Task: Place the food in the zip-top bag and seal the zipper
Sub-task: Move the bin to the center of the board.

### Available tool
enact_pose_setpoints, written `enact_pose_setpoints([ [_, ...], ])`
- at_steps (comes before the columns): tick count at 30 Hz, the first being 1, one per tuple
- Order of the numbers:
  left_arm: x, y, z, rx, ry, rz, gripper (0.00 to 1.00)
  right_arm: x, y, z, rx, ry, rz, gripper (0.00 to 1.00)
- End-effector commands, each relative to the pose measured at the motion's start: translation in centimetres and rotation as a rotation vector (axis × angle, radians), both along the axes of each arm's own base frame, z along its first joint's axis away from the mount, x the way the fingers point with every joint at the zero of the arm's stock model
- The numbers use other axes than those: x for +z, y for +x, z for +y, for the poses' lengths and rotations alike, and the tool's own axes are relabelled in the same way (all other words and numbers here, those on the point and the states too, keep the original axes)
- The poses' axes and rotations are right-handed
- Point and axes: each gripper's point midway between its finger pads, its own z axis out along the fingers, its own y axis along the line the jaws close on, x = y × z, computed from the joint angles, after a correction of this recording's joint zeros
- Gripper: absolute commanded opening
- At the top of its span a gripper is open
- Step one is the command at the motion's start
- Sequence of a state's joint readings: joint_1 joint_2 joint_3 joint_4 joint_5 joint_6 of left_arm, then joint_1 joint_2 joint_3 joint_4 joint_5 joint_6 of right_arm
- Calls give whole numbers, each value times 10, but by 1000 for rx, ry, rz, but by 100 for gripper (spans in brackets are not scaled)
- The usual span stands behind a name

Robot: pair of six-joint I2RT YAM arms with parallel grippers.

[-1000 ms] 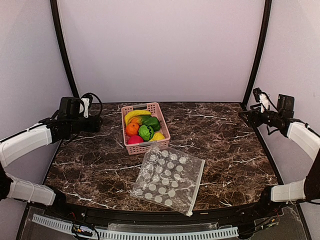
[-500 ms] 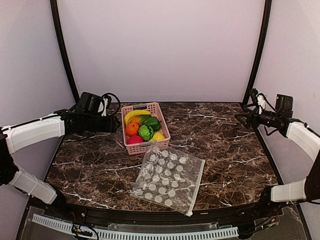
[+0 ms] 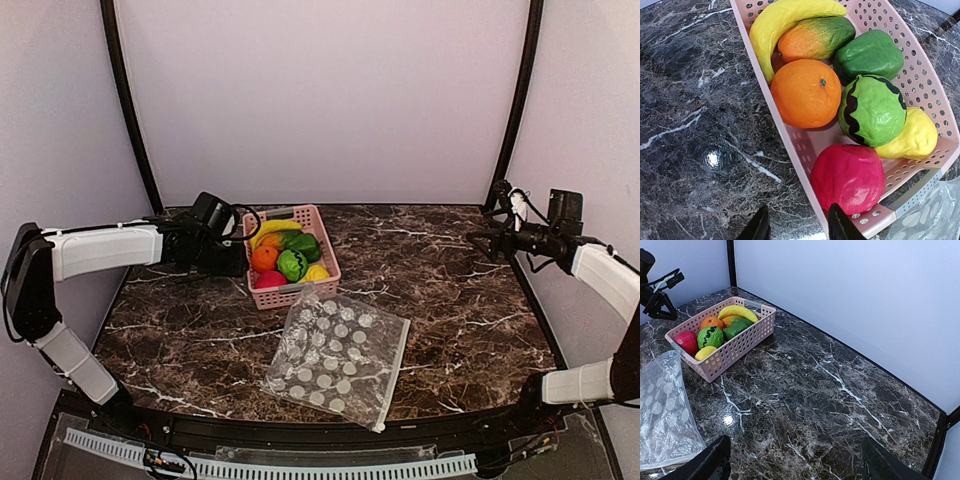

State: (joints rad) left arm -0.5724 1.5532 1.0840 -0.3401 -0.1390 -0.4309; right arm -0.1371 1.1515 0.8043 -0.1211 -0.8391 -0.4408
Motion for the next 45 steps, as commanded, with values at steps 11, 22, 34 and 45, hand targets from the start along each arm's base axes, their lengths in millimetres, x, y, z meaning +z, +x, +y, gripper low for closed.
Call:
enact_pose_setpoints([
  [11,-26,22,-12,30,58,75,32,-3,-2,4,20,-10,0,86],
  [22,-23,15,12,98,143,76,1,-4,-2,4,22,-12,1,86],
  [34,-16,-12,77,202,268,73,1,-1,-5,7,37,-1,-2,86],
  [45,-38,-74,113,191,292,131,1,-3,-5,8,45,0,4,86],
])
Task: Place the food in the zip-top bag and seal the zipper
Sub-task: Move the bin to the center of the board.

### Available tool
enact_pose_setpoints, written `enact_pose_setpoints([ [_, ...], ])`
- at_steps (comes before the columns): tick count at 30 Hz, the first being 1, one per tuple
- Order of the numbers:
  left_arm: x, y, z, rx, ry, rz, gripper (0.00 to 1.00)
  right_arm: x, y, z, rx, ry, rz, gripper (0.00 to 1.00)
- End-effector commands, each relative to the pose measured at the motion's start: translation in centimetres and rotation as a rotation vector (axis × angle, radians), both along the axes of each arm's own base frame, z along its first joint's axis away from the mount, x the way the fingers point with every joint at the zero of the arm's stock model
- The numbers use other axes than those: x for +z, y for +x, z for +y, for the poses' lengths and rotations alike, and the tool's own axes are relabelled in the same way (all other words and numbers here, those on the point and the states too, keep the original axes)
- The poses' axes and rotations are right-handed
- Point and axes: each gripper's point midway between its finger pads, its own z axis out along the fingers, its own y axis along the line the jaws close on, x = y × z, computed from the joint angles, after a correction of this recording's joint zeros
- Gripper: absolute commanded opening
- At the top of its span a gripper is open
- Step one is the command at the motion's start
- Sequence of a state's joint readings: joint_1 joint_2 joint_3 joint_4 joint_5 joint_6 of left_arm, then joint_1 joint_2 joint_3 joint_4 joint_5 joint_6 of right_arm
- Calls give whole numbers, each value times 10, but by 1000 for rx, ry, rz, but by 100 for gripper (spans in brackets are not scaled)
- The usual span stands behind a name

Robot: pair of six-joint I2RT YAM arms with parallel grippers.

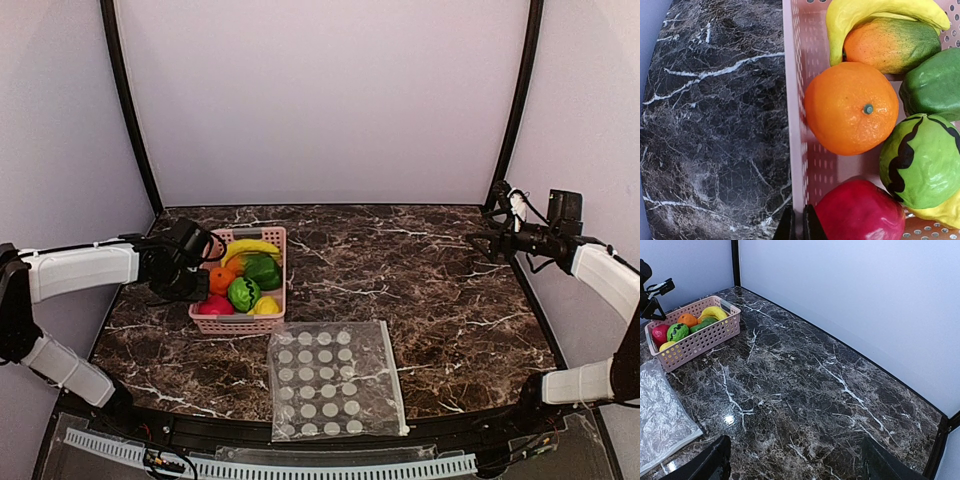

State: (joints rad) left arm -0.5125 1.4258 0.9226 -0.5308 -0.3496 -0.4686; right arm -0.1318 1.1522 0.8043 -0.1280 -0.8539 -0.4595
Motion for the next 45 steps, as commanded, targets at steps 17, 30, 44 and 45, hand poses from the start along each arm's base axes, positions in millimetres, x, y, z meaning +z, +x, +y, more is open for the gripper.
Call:
enact_pose_setpoints([
  [17,-7,-53,6,-131,-113,-60,1,-7,-3,6,31,2,19,86],
  [30,28,-60,18,-62,-69,-43,45,-9,-2,7,27,4,34,86],
  [44,78,-152,-103,-390,-446,-19,69,-7,-39,18,59,-13,178,84],
  [45,69,-163,-115,-436,-422,9,69,-8,-41,18,51,-22,172,84],
])
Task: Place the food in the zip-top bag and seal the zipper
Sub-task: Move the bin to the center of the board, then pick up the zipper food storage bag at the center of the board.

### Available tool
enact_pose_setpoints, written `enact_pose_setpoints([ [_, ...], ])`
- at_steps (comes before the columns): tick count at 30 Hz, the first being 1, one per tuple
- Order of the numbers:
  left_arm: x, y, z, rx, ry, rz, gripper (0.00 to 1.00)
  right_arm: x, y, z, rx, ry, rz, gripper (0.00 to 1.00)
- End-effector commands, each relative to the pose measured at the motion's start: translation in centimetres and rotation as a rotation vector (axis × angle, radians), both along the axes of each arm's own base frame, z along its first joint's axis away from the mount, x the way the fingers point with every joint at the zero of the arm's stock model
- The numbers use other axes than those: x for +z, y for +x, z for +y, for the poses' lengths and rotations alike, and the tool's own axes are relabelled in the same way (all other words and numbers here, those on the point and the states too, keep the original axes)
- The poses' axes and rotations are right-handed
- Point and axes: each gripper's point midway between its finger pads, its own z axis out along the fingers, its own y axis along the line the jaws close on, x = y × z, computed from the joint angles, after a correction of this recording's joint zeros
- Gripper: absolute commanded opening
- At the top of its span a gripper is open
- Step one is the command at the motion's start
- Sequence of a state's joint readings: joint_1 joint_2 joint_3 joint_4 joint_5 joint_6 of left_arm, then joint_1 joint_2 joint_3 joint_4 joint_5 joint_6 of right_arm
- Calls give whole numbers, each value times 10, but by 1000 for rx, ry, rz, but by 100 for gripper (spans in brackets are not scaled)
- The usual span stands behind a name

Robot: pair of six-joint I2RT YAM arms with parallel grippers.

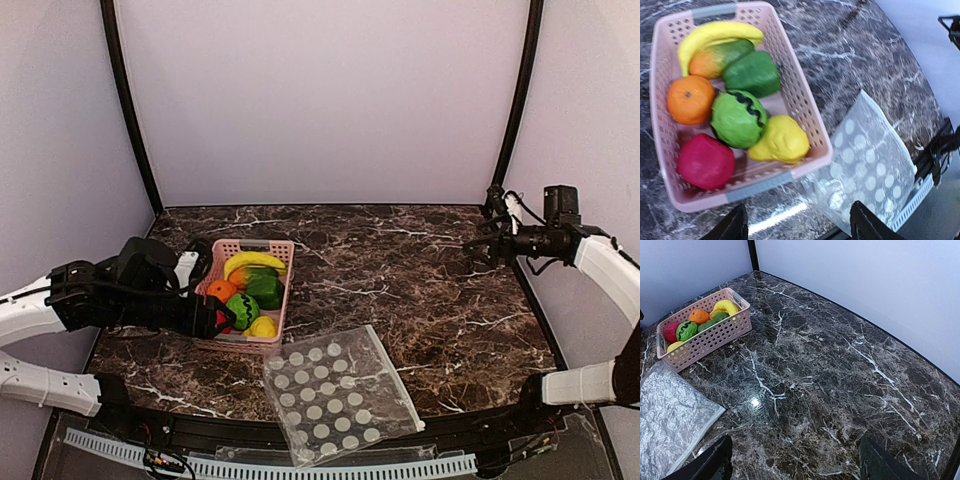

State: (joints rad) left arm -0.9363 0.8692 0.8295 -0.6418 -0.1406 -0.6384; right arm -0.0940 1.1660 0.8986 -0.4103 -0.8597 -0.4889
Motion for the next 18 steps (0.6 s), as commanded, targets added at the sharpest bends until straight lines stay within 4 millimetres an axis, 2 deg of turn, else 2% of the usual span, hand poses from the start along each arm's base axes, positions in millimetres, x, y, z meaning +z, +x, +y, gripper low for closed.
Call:
enact_pose_setpoints([
  [1,-34,-35,-26,-72,76,120,69,-1,-22,2,-4,-35,-14,85],
  [4,-64,-58,-48,-126,173,186,70,-5,-25,3,-7,-31,-5,85],
  [5,-68,-66,-55,-145,184,197,71,-5,-26,4,-9,-27,1,85],
  [8,-96,-73,-63,-67,252,277,72,-3,-26,6,-8,-18,18,84],
  [11,-103,-75,-75,-32,269,293,72,0,-28,7,-3,-13,12,84],
  [13,-110,-74,-87,-28,256,301,70,0,-29,8,-4,-10,9,84],
  [18,-127,-74,-119,-51,205,334,51,1,-31,11,8,1,20,84],
])
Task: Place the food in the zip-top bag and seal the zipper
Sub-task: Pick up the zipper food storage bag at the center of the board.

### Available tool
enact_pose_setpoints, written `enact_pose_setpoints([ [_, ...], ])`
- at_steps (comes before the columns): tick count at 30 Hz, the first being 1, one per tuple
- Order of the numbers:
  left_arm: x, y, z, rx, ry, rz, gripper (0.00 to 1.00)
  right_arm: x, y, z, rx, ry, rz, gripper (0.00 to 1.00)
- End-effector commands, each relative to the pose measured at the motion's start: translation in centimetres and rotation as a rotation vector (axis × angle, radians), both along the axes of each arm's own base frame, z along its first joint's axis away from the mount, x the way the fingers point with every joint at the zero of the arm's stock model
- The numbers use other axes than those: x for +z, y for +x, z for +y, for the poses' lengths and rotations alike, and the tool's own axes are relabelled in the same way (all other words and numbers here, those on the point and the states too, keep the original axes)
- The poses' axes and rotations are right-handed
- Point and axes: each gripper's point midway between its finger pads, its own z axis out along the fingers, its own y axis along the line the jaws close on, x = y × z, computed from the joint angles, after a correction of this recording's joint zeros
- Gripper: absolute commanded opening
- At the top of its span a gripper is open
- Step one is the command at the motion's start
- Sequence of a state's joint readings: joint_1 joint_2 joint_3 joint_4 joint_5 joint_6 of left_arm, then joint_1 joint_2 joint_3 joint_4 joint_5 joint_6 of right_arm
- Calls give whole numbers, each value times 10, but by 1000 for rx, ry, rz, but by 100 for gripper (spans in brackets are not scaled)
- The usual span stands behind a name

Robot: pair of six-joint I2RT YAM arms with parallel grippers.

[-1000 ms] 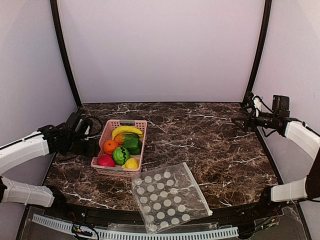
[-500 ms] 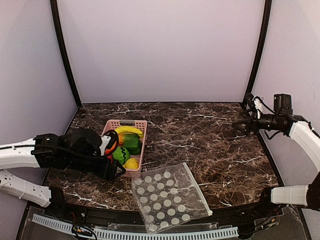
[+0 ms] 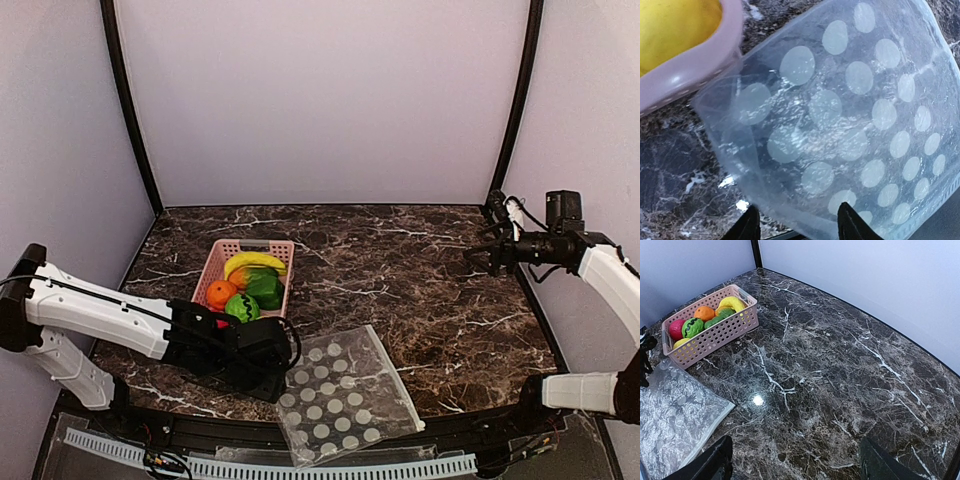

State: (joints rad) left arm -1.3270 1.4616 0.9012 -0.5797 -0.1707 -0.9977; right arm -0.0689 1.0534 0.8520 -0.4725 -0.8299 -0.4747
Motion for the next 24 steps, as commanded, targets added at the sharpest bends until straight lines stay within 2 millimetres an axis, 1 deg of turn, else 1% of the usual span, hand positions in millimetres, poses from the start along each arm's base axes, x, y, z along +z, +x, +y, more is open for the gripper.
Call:
enact_pose_setpoints([
  [1,0,1,-35,21,-94,25,44,0,-6,4,11,9,9,84],
  [2,-3,2,-41,14,-88,30,41,-2,-7,3,9,3,9,84],
  [3,-9,1,-45,6,-74,39,35,-3,-7,3,5,-2,12,84],
  [4,-5,2,-52,-12,-84,32,32,-4,-8,2,3,-6,17,84],
  [5,-8,2,-55,-29,-71,30,26,-5,-10,2,2,-9,24,84],
  [6,-3,4,-63,-40,-84,23,23,-5,-11,2,3,-14,26,84],
  [7,-5,5,-67,-66,-76,12,16,-5,-11,1,-1,-17,32,84],
  [8,2,8,-77,-80,-96,-3,13,-5,-11,0,-8,-23,34,83],
  [10,11,13,-95,-129,-123,-40,3,-2,-10,-3,-31,-35,35,84],
  [12,23,22,-111,-165,-149,-99,1,0,-5,-8,-68,-50,37,84],
  [13,32,27,-122,-198,-162,-138,1,0,-2,-11,-86,-56,41,84],
  [15,51,41,-134,-228,-184,-247,1,0,4,-16,-121,-61,58,83],
  [16,63,53,-141,-216,-213,-320,1,1,7,-18,-128,-55,66,83],
  [17,71,57,-143,-248,-220,-379,1,0,10,-20,-133,-44,81,83],
  [18,93,67,-150,-233,-285,-463,1,1,12,-22,-134,-28,92,82],
  [19,92,69,-147,-276,-268,-521,1,3,14,-24,-134,-7,99,82],
  [20,116,78,-150,-255,-330,-609,1,6,17,-26,-134,18,109,82],
  [21,112,80,-143,-297,-297,-663,1,10,18,-28,-129,44,114,81],
  [22,133,88,-141,-272,-345,-734,1,15,20,-31,-130,66,118,81],
  [23,126,94,-132,-300,-312,-767,1,20,21,-32,-120,86,121,80],
  [24,143,99,-130,-288,-362,-805,1,23,20,-31,-104,99,119,79],
])
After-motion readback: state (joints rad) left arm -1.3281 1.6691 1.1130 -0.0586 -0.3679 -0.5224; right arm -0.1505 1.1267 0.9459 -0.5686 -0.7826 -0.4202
